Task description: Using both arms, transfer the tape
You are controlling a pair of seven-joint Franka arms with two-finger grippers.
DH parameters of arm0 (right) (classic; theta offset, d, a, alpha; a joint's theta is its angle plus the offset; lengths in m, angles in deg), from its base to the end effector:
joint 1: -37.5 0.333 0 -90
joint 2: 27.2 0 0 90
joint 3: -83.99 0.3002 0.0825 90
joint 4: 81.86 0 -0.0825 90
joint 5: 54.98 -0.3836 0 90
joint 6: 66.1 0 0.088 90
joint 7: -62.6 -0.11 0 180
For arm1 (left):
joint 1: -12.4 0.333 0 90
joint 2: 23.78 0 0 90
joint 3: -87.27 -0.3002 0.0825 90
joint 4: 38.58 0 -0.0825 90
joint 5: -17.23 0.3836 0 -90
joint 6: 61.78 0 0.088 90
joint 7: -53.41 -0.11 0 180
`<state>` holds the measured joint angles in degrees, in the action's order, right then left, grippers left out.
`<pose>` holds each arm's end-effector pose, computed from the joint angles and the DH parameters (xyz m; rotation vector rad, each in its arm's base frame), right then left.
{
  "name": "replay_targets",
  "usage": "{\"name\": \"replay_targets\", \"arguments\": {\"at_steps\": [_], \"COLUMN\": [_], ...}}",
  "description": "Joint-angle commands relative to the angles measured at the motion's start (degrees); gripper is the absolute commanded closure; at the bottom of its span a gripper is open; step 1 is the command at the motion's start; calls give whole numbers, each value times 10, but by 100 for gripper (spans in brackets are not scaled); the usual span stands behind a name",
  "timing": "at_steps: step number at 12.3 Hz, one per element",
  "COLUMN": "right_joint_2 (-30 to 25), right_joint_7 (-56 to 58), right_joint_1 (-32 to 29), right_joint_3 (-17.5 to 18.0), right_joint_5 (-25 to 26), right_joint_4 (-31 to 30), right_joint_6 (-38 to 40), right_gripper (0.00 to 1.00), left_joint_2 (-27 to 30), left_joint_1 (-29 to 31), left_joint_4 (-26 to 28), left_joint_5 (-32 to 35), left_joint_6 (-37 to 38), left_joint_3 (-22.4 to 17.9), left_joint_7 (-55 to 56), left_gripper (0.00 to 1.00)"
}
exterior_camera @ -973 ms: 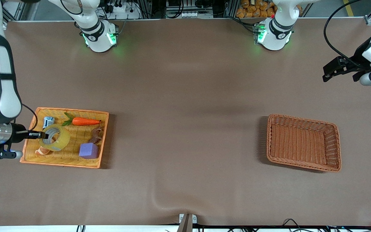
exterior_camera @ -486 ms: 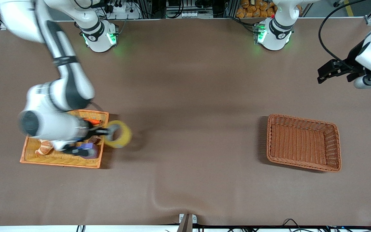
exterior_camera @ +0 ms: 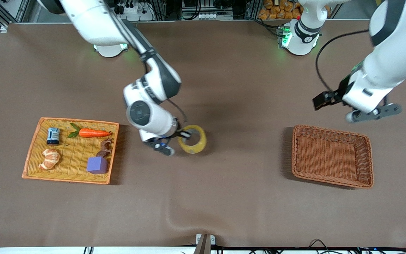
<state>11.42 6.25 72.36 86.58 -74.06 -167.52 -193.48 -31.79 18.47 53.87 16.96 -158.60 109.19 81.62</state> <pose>0.5602 0.4367 0.2653 -2.7847 0.7662 0.2636 0.5752 -0.1515 0.5206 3.0886 0.3386 -0.1101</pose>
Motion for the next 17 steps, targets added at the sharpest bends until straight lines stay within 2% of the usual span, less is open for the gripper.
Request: {"name": "replay_targets", "arguments": {"at_steps": [1,2,5,7,9,10,12,13,15,16,17], "right_joint_2": [47,46,19,-16,-25,-28,-31,-43,-82,-98,-118], "right_joint_7": [-51,-56,-34,56,95,146,246,316,436,486,517], "right_joint_1": [53,54,7,-50,-129,-149,-189,-216,-281,-300,-319], "right_joint_3": [-9,-9,-10,-11,-11,-14,-44,-46,-46,-48,-49], "right_joint_5": [-36,-36,-33,-36,-32,-24,12,39,48,58,89], "right_joint_4": [38,38,38,37,37,31,7,-11,-39,-42,-47], "right_joint_6": [-65,-66,-26,53,136,168,194,199,221,240,253], "right_gripper": [44,0,0,0,0,0,0,0,0,0,0], "left_joint_2": [-55,-81,-139,-170,-222,-241,-265,-278,-302,-308,-319], "left_joint_1": [-46,-81,-125,-138,-177,-208,-219,-221,-232,-231,-232], "left_joint_4": [-3,-9,-14,-14,-14,-15,-13,-13,-11,-7,-9], "left_joint_5": [-2,9,50,48,58,78,126,126,128,128,128], "left_joint_6": [-65,-84,-122,-160,-227,-244,-268,-270,-274,-274,-275], "left_joint_3": [20,19,20,20,17,11,7,6,6,5,5], "left_joint_7": [122,177,247,264,331,384,426,428,429,429,429], "left_gripper": [0,0,0,0,0,0,0,0,0,1,9]}}
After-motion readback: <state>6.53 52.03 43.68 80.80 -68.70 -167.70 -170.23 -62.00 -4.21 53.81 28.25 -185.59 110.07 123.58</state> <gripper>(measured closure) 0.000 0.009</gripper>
